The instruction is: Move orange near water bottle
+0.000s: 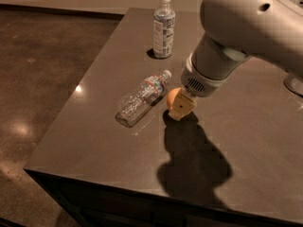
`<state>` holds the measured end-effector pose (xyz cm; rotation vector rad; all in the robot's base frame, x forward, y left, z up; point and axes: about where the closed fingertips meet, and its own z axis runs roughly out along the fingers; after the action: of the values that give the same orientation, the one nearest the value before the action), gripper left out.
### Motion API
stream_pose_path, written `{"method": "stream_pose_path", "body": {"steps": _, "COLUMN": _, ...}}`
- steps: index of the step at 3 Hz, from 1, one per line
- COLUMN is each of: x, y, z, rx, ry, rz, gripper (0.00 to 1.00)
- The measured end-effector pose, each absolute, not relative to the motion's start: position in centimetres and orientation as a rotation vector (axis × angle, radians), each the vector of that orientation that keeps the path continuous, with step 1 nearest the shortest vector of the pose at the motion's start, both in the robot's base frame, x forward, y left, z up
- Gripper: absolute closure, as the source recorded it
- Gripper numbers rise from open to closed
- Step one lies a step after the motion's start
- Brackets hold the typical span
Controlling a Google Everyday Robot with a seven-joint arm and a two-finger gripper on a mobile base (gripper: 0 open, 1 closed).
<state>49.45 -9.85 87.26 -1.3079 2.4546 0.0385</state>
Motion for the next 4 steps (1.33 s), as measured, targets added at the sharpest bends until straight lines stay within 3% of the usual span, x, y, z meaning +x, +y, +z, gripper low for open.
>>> {"method": "stream_pose_path", "body": {"steps": 3, "x": 50.8, "y": -10.3, "z": 85.7, "rx": -1.28, "ry": 2.507, "rz": 0.025, "gripper": 0.12}}
{"method": "stream_pose_path", "body": {"steps": 4, "x": 50.6, "y": -10.9, "z": 85.4, "rx": -1.277, "ry": 2.496, "rz": 0.036, "gripper": 0.0}}
